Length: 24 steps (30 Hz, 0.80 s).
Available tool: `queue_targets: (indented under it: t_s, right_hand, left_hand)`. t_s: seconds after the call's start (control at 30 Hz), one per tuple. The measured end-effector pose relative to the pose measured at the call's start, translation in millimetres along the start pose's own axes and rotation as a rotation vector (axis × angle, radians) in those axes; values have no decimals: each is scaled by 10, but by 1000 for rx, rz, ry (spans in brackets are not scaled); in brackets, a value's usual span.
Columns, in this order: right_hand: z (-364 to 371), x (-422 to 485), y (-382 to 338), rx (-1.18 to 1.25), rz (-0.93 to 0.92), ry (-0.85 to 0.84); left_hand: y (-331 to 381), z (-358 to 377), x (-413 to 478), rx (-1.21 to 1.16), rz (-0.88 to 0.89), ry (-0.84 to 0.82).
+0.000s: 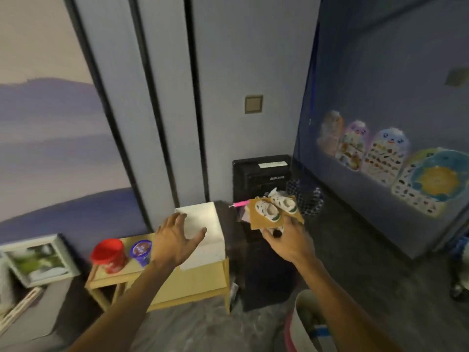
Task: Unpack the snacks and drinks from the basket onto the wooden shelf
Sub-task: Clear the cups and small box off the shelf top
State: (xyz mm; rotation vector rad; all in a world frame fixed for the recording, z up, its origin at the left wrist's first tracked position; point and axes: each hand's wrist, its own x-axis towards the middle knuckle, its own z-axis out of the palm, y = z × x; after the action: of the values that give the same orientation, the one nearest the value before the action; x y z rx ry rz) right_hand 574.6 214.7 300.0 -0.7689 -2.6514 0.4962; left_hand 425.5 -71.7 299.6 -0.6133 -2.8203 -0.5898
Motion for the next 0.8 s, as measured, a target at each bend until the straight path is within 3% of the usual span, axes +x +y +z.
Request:
queue_targets:
  t_s: [0.4, 0.8]
  right_hand:
    - [859, -338, -2080, 19, -281, -205]
    - [1652, -453, -3197, -26, -341, -298]
  left_hand:
    - [-1959, -955, -803, 54, -259, 150]
    - [-3209, -971, -840, 111, -404, 93]
